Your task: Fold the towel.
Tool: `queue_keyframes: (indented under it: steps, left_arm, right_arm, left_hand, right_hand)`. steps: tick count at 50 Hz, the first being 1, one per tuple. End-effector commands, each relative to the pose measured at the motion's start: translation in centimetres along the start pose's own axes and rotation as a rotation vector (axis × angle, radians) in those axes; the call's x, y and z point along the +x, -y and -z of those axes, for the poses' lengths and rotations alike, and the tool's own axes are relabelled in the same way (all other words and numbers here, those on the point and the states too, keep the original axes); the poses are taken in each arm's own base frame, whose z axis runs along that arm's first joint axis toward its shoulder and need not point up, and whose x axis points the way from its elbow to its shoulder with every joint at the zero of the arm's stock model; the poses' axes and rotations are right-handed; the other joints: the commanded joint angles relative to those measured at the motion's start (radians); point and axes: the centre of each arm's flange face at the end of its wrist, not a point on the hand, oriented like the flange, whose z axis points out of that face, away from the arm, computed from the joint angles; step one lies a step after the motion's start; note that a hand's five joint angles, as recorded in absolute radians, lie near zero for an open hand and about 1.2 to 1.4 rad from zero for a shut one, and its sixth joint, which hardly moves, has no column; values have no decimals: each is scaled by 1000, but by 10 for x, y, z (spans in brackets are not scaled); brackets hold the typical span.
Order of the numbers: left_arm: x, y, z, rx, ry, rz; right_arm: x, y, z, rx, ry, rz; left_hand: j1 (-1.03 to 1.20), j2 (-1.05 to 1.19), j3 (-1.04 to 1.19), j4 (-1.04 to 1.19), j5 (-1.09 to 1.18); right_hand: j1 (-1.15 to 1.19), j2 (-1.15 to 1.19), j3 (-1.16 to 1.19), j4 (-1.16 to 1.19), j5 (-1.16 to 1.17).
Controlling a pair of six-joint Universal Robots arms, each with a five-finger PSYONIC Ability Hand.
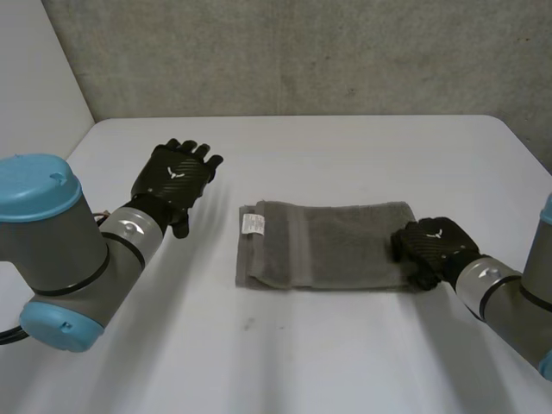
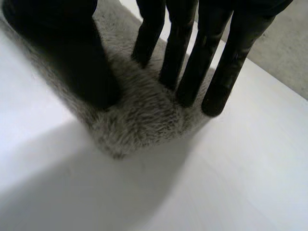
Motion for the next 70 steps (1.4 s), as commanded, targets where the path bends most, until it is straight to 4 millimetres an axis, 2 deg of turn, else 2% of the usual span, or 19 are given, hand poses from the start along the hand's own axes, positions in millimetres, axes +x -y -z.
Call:
queue_keyframes:
  steps: [1, 4, 10, 12, 15, 19, 22, 23, 25, 30, 33, 34, 35, 36, 45, 51, 58, 62, 70]
  left_arm:
    - [-1, -1, 0, -5, 3, 2]
    - [-1, -2, 1, -9, 3, 3]
    - [0, -3, 2, -11, 1, 3]
    - [1, -3, 2, -12, -1, 3]
    - [1, -2, 3, -11, 1, 3]
    - [0, -4, 3, -19, 4, 5]
    - [-4, -4, 6, -20, 14, 6]
    - [-4, -4, 6, -20, 14, 6]
    - [-7, -2, 8, -16, 22, 6]
    - [-6, -2, 9, -18, 20, 24]
    - [-7, -1, 9, -13, 21, 50]
    - [-8, 0, 8, -8, 26, 61]
    - [-8, 0, 8, -8, 26, 62]
    - [-9, 2, 7, -1, 29, 73]
    - [-15, 26, 0, 72, 43, 183]
    - [4, 47, -3, 109, 0, 319]
    - [43, 46, -7, 9, -87, 432]
    - [67, 27, -7, -140, -116, 504]
    - [79, -2, -8, -262, -78, 515]
  right_arm:
    - [18, -4, -11, 30, -69, 13]
    - [23, 1, -11, 50, -79, 21]
    - [36, 47, -16, 191, -128, 75]
    - [11, 84, -15, 297, -77, 118]
    - [-9, 99, -15, 343, -37, 142]
    - [-77, 118, -15, 406, 107, 214]
    - [-134, 115, -8, 420, 248, 298]
    - [-134, 115, -8, 420, 248, 298]
    - [-182, 94, -3, 398, 361, 406]
    - [-216, 64, -1, 369, 426, 566]
    - [-214, 64, 0, 370, 404, 598]
    - [-212, 69, 4, 377, 402, 578]
    - [-211, 69, 4, 377, 402, 578]
    - [-206, 78, 10, 390, 391, 538]
    - [-107, 122, 14, 383, 219, 87]
    - [-49, 121, 5, 348, 120, -174]
    - [-37, 115, -2, 294, 157, -298]
    - [-44, 95, -22, 190, 225, -356]
    - [-58, 54, -54, 6, 260, -391]
  left_hand:
    - [10, 11, 10, 9, -23]
    - [10, 11, 10, 9, -23]
    - [10, 11, 10, 9, -23]
    - [10, 11, 10, 9, -23]
    - [10, 11, 10, 9, -23]
    - [10, 11, 10, 9, -23]
    - [10, 11, 10, 9, -23]
    - [10, 11, 10, 9, -23]
    - [10, 11, 10, 9, -23]
    - [10, 11, 10, 9, -23]
    - [10, 11, 10, 9, -23]
    - [10, 11, 10, 9, -23]
    - [10, 11, 10, 9, -23]
    - [10, 11, 10, 9, -23]
    - [20, 20, 20, 19, -13]
    - [49, 50, 49, 48, 16]
    - [49, 50, 49, 48, 16]
    - [37, 38, 37, 36, 4]
    - [28, 29, 29, 27, -5]
  right_hand:
    - [228, 379, 380, 379, 417]
    - [228, 379, 380, 379, 417]
    - [228, 379, 380, 379, 417]
    - [228, 379, 380, 379, 417]
    - [228, 379, 380, 379, 417]
    - [228, 379, 380, 379, 417]
    - [228, 379, 380, 379, 417]
    - [228, 379, 380, 379, 417]
    - [228, 379, 380, 379, 417]
    - [228, 379, 380, 379, 417]
    - [40, 191, 192, 192, 230]
    - [-581, -430, -429, -429, -391]
    - [-588, -436, -435, -436, -398]
    - [-994, -843, -842, -842, -804]
    - [-994, -843, -842, -842, -804]
    - [-994, -843, -842, -842, -804]
    - [-994, -843, -842, -842, -804]
    - [-994, -843, -842, -842, -804]
    - [-994, -843, -842, -842, -804]
